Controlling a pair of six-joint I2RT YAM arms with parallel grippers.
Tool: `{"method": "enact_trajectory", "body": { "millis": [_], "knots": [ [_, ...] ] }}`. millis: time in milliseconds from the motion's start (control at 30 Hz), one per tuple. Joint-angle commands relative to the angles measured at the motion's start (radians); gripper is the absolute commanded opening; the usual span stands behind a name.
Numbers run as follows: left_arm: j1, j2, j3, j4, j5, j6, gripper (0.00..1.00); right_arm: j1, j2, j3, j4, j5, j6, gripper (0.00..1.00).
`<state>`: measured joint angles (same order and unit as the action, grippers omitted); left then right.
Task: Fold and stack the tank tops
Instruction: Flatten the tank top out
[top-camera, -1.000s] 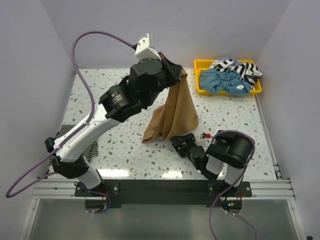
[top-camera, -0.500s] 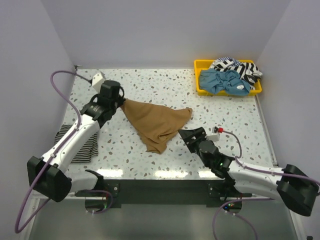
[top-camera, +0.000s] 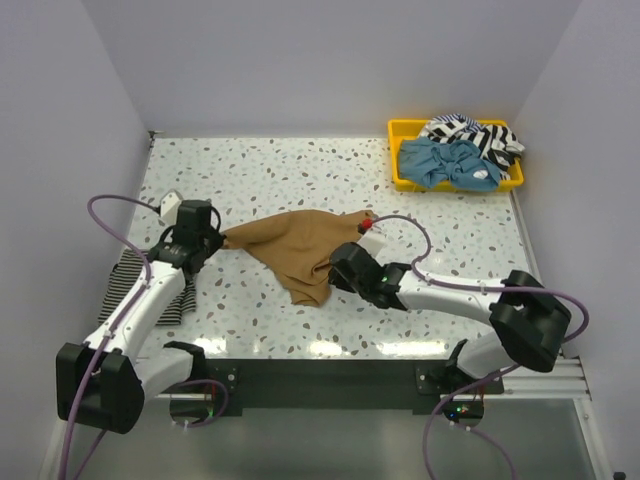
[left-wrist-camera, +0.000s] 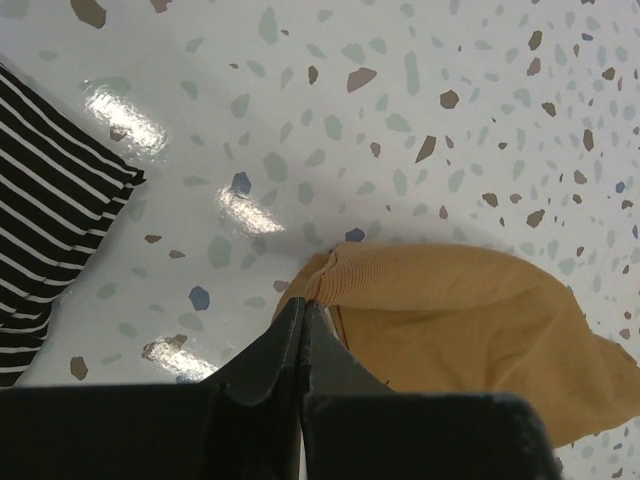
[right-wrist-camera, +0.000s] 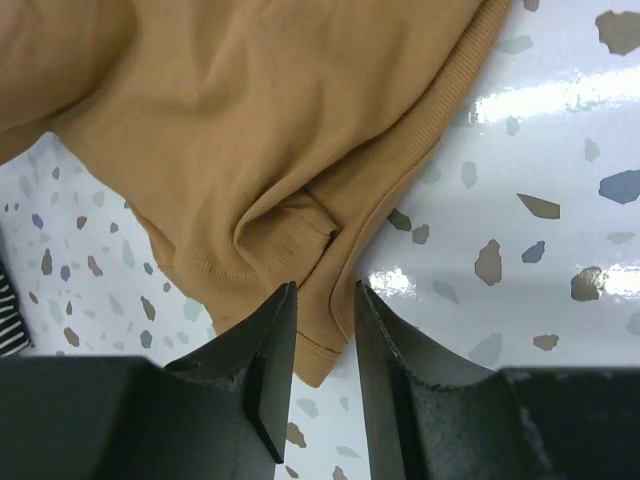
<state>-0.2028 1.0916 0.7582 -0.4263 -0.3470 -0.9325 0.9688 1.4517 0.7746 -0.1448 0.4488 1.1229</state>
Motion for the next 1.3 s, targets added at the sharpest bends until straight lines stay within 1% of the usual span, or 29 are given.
{"method": "enact_trajectory", "body": {
  "millis": [0, 67, 200, 233, 333, 533, 667, 800, 967, 1267],
  "knots": [
    [0.034, -0.012, -0.023, 0.047, 0.035, 0.0, 0.0, 0.011, 0.001, 0.095, -0.101, 0.031, -0.083, 0.33],
    [0.06, -0.013, -0.036, 0.055, 0.064, 0.009, 0.0, 0.013, 0.015, 0.121, -0.117, 0.044, -0.119, 0.33],
    [0.086, -0.009, -0.048, 0.073, 0.098, 0.021, 0.0, 0.013, 0.114, 0.221, -0.144, 0.021, -0.184, 0.28],
    [0.095, -0.007, -0.046, 0.075, 0.103, 0.024, 0.0, 0.013, 0.154, 0.23, -0.148, 0.013, -0.189, 0.27],
    [0.102, -0.002, -0.042, 0.081, 0.128, 0.034, 0.0, 0.01, 0.191, 0.232, -0.131, -0.004, -0.219, 0.27],
    [0.108, 0.005, -0.033, 0.089, 0.154, 0.04, 0.0, -0.001, 0.199, 0.216, -0.136, 0.013, -0.267, 0.31],
    [0.109, 0.008, -0.036, 0.096, 0.167, 0.043, 0.0, -0.004, 0.199, 0.2, -0.081, -0.005, -0.307, 0.34],
    [0.111, 0.014, -0.036, 0.104, 0.172, 0.047, 0.0, -0.005, 0.203, 0.21, -0.064, -0.009, -0.336, 0.34],
    [0.114, 0.022, -0.033, 0.107, 0.183, 0.052, 0.0, -0.005, 0.233, 0.259, -0.096, 0.004, -0.397, 0.34],
    [0.115, 0.037, -0.036, 0.116, 0.203, 0.06, 0.0, -0.007, 0.291, 0.296, -0.101, -0.015, -0.434, 0.35]
  ]
}}
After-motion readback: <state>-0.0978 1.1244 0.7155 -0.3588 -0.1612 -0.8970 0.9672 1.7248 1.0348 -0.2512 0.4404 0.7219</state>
